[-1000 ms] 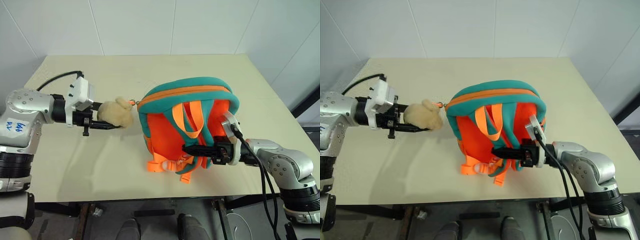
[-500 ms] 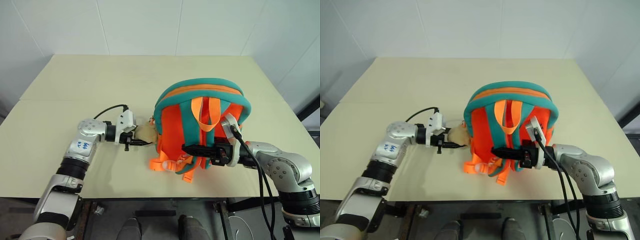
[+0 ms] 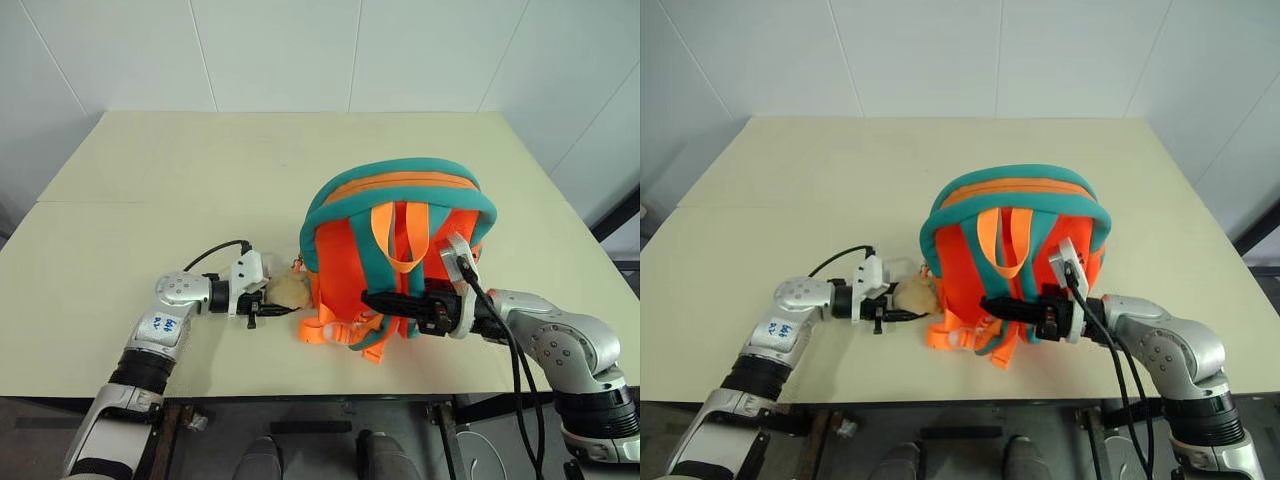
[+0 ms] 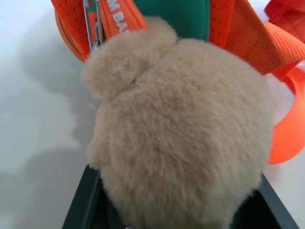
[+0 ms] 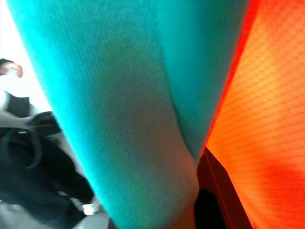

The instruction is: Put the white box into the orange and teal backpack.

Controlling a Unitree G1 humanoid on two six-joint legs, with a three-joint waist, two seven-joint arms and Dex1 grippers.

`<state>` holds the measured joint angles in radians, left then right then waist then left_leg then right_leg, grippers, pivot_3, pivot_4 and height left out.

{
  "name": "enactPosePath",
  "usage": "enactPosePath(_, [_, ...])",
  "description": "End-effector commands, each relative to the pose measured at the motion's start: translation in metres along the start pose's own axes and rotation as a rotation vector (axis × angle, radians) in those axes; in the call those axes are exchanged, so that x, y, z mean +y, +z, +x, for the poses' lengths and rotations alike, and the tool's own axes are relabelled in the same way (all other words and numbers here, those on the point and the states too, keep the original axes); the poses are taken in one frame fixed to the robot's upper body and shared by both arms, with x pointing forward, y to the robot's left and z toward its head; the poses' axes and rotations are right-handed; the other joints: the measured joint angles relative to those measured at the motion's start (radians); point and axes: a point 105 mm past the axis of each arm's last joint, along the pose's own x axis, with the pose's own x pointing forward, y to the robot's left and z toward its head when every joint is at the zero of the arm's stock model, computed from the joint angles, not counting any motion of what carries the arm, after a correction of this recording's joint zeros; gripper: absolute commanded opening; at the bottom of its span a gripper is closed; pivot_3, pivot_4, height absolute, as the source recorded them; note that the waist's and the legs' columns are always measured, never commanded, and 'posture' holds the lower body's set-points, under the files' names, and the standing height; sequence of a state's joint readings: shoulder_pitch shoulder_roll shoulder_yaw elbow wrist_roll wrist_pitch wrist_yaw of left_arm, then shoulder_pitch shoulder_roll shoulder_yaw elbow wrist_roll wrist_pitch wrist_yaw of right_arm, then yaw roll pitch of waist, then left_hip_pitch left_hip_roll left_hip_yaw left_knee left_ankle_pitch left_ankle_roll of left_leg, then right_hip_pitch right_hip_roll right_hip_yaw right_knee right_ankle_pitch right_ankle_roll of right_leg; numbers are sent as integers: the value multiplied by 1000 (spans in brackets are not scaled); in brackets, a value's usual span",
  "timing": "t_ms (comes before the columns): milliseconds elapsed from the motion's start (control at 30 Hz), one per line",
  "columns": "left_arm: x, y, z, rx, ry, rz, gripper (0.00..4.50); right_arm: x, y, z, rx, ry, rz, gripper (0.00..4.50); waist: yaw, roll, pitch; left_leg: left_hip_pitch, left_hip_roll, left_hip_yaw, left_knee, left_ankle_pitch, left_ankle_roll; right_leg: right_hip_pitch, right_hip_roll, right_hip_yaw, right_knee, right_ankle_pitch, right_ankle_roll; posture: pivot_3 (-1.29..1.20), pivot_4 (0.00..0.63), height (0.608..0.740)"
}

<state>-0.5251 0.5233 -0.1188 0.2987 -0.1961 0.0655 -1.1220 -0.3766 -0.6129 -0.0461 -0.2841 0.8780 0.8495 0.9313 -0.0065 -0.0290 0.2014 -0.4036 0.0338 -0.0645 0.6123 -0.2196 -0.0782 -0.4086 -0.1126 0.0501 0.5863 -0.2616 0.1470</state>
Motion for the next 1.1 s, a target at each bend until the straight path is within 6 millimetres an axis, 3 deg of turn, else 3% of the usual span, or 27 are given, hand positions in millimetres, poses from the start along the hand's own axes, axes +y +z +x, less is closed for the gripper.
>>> enactPosePath(33, [-3,13,-10,-24,34,10,2378,4,7,-6,10,-25,-112,820,1,0,0,0,0,0,0,0,0,0,0,0,0,0,0,0,150,740])
enactPosePath(167, [-7,28,-35,-26,72,71,3600,1,19,-26,4,-89,-201,2117,-1,0,0,-2,0,0,-1,0,0,-2,0,0,-1,0,0,0,150,740])
enactPosePath(267, [-9,28,-61,-2,123,52,4500,-7,29,-54,12,-190,-247,3154,-1,1,1,-2,0,0,-2,0,0,-2,0,0,-1,0,-1,0,150,740])
enactPosePath(400, [-17,22,-83,43,165,24,4500,-11,22,-90,118,-288,-270,4473,2,1,1,-2,0,1,-2,-1,0,-2,-1,0,-3,-1,-1,0,150,740])
enactPosePath(500, [-21,20,-90,48,184,15,4500,-12,15,-109,172,-328,-278,4473,6,0,1,-2,0,1,-1,-1,0,-1,-2,0,-5,-1,-1,0,150,740])
enactPosePath(767, [-29,32,-86,-15,194,25,4500,-49,18,-168,147,-582,-405,4473,-6,0,1,-2,0,6,-1,-3,2,0,-2,3,-12,3,-3,0,150,740])
enactPosePath(967, [-25,35,-78,-29,187,48,4500,-52,5,-174,180,-600,-432,4473,-13,1,1,-2,0,7,-2,-3,3,-1,-1,4,-11,2,-2,0,150,740])
enactPosePath(1100, [-27,36,-78,-30,187,50,4500,-52,9,-158,149,-575,-488,4473,-23,1,1,-1,0,8,-1,-3,3,-1,-1,6,-11,3,0,0,150,740])
